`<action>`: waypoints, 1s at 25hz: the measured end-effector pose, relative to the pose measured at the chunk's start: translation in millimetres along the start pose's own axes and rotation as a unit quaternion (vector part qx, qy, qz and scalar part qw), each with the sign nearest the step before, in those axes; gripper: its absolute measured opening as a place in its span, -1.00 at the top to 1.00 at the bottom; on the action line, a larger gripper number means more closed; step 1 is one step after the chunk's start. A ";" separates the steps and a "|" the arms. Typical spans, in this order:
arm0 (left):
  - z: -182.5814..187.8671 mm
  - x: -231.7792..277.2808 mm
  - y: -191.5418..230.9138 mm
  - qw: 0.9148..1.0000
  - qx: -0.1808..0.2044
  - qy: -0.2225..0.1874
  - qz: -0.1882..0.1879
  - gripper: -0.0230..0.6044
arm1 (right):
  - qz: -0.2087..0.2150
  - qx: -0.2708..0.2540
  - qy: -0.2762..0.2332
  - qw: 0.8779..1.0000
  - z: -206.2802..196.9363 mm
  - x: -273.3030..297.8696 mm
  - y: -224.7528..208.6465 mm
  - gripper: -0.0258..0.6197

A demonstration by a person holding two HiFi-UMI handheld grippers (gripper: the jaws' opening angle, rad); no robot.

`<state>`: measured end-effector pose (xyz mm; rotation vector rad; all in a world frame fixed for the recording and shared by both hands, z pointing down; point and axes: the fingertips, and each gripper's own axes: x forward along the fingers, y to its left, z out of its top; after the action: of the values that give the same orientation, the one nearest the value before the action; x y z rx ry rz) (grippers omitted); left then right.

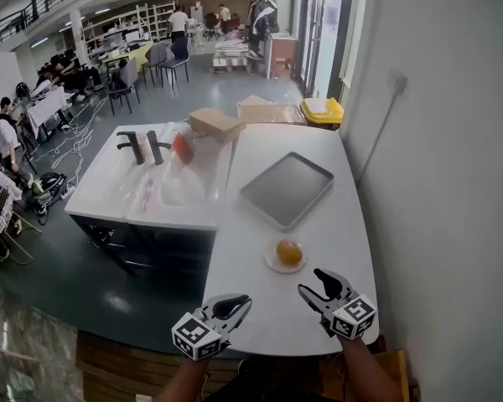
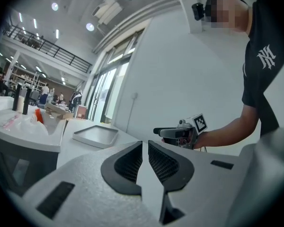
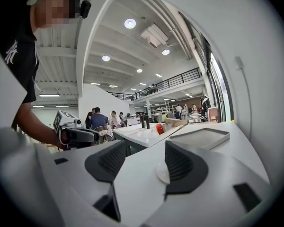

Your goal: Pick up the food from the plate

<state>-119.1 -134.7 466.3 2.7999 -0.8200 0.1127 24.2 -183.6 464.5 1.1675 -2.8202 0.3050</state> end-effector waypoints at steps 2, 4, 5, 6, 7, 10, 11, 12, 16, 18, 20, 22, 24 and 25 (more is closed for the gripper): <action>2.1 -4.6 5.7 1.000 -0.001 -0.003 -0.012 0.90 | -0.007 -0.006 0.006 1.000 4.6 5.0 6.2 0.19; -2.9 -5.6 8.9 1.000 -0.008 -0.001 -0.024 0.90 | -0.012 -0.014 0.013 1.000 5.5 6.2 9.3 0.19; -7.3 -4.3 10.9 0.999 -0.011 0.003 -0.030 0.90 | -0.014 -0.020 0.016 1.000 5.5 6.7 8.8 0.18; -11.6 -2.7 13.8 0.999 -0.012 0.007 -0.034 0.90 | -0.015 -0.026 0.019 0.999 5.8 8.1 7.7 0.18; -14.4 -1.0 17.9 0.999 -0.013 0.010 -0.036 0.90 | -0.016 -0.032 0.021 0.999 6.9 10.5 6.2 0.17; -12.5 5.8 28.9 0.999 -0.012 0.008 -0.038 0.90 | -0.022 -0.040 0.023 0.999 16.1 19.7 -0.2 0.11; -12.5 9.3 29.4 0.999 -0.011 0.010 -0.042 0.90 | -0.025 -0.041 0.024 0.999 18.5 22.0 -2.5 0.09; -13.7 13.6 28.7 0.999 -0.010 0.014 -0.048 0.90 | -0.028 -0.043 0.025 0.998 19.7 23.9 -5.0 0.08; -19.2 38.0 33.3 0.997 -0.010 0.031 -0.073 0.69 | -0.024 -0.046 0.032 0.998 17.6 40.9 -19.5 0.05; -18.8 51.0 41.8 0.996 -0.009 0.032 -0.077 0.67 | -0.018 -0.044 0.036 0.998 14.6 55.6 -30.4 0.04; -18.3 61.4 48.5 0.996 -0.007 0.035 -0.078 0.67 | -0.016 -0.039 0.042 0.998 7.7 66.4 -41.0 0.02; -20.3 69.5 51.2 0.996 -0.011 0.043 -0.080 0.67 | -0.026 -0.036 0.059 0.997 -6.3 73.2 -52.3 0.01; -24.0 82.1 54.4 0.995 -0.013 0.052 -0.083 0.67 | -0.041 -0.034 0.078 0.996 -20.9 81.2 -70.2 -0.02; -26.5 90.8 57.3 0.995 -0.013 0.057 -0.085 0.67 | -0.046 -0.030 0.083 0.995 -26.5 86.5 -81.1 -0.03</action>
<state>-74.0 -223.0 515.2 2.7946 -0.5504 0.2285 20.1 -293.9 515.4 1.1942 -2.6065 0.2935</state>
